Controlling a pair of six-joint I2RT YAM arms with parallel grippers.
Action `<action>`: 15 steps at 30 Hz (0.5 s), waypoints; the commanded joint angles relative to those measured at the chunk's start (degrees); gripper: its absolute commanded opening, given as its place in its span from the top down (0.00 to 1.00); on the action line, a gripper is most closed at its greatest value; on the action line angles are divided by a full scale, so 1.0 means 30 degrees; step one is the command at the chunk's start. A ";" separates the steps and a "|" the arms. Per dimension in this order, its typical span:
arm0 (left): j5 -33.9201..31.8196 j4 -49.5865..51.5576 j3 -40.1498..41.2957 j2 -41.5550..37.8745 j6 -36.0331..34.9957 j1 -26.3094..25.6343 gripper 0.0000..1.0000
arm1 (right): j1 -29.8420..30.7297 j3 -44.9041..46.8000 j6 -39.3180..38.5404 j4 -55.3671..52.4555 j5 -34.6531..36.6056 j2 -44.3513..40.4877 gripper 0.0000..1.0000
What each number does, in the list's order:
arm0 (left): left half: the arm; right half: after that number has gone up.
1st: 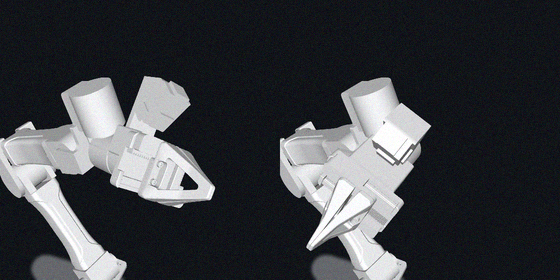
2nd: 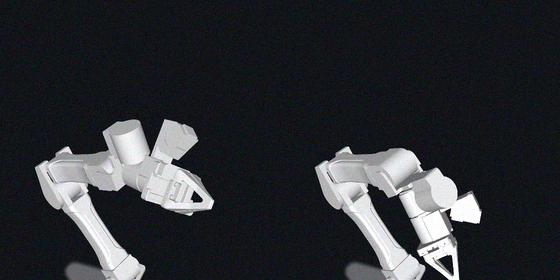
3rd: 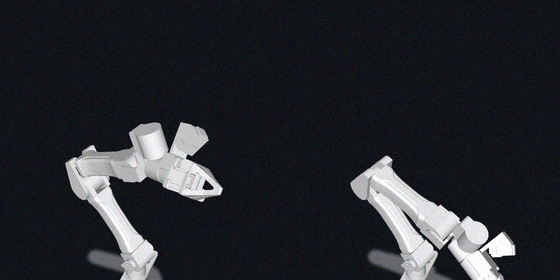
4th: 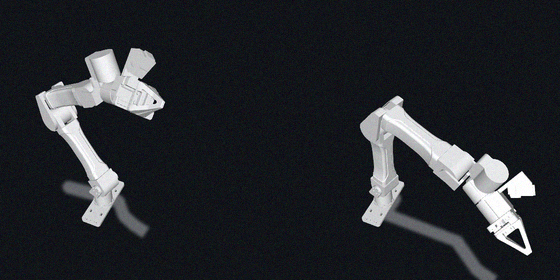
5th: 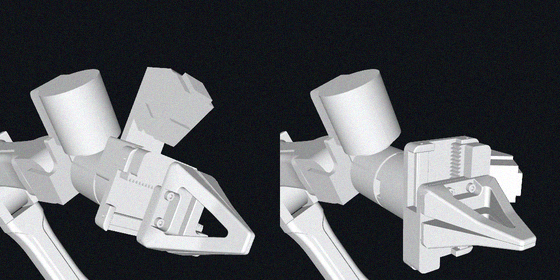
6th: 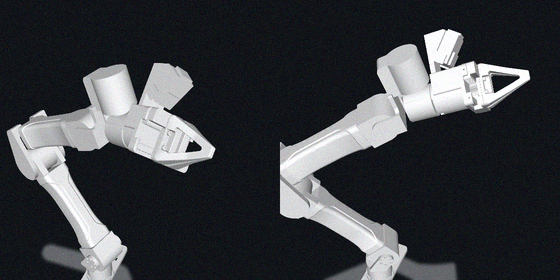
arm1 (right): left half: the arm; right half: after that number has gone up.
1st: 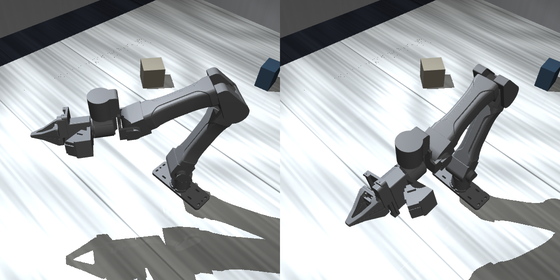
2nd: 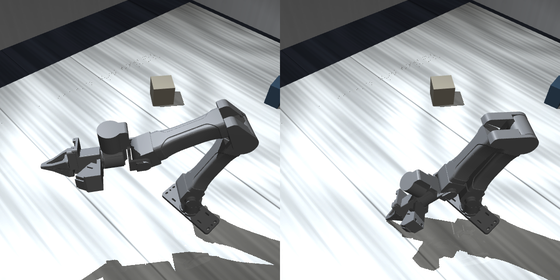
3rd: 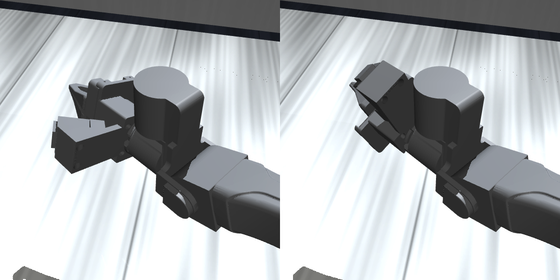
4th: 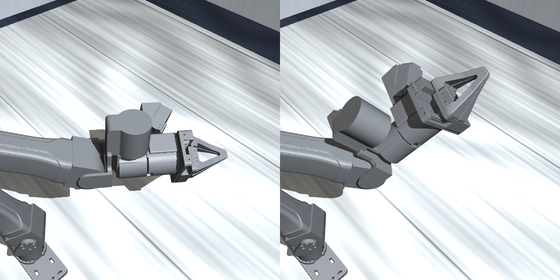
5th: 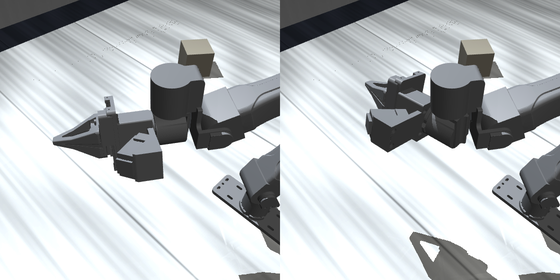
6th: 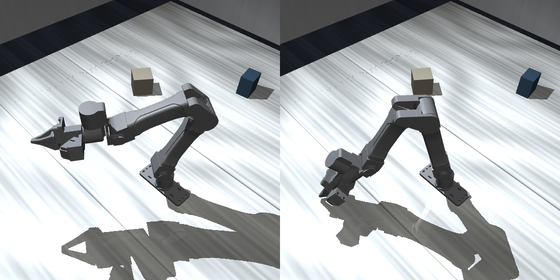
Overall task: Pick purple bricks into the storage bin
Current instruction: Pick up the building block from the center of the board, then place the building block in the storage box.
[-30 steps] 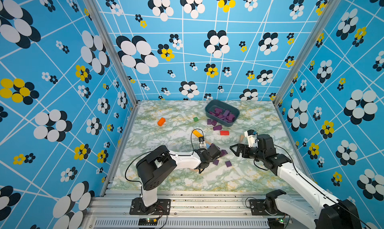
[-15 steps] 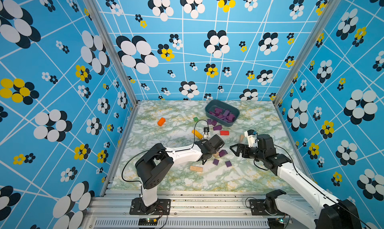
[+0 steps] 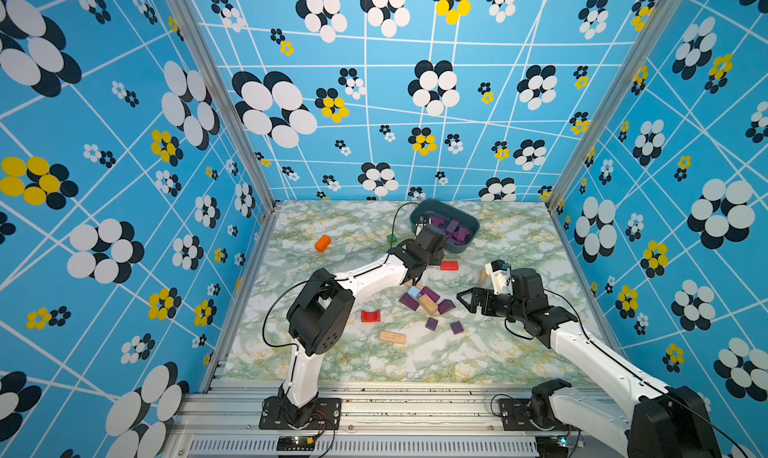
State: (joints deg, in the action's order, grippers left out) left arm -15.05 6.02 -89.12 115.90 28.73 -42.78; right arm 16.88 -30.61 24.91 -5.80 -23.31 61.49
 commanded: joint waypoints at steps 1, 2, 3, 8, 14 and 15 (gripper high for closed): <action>0.2389 -0.1182 -0.1773 0.1257 -0.1676 0.1056 0.66 | 0.0140 0.0317 -0.0008 0.1366 -0.0616 0.0076 0.01; 0.2944 -0.1714 -0.1929 0.1503 -0.1791 0.1346 0.66 | 0.0143 0.0445 0.0004 0.1639 -0.0609 0.0025 0.01; 0.3559 -0.2562 -0.1933 0.1738 -0.1868 0.1639 0.66 | 0.0142 0.0614 -0.0028 0.1901 -0.0587 -0.0047 0.01; 0.5395 -0.6444 -0.2029 0.2826 -0.1732 0.2824 0.67 | 0.0143 0.0740 -0.0375 0.1978 -0.0073 -0.0551 0.01; 0.8137 -1.0104 -0.3632 0.5052 -0.2060 0.3710 0.68 | 0.0143 0.1187 -0.0676 0.1934 0.0993 -0.1522 0.01; 0.8664 -1.0373 -0.4147 0.5474 -0.2075 0.3755 0.68 | 0.0143 0.1282 -0.0685 0.1842 0.1201 -0.1647 0.01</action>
State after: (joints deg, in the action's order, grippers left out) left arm 4.27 -17.08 -97.67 129.73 23.97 -31.70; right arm 16.88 -28.03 24.25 -0.80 -22.09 58.02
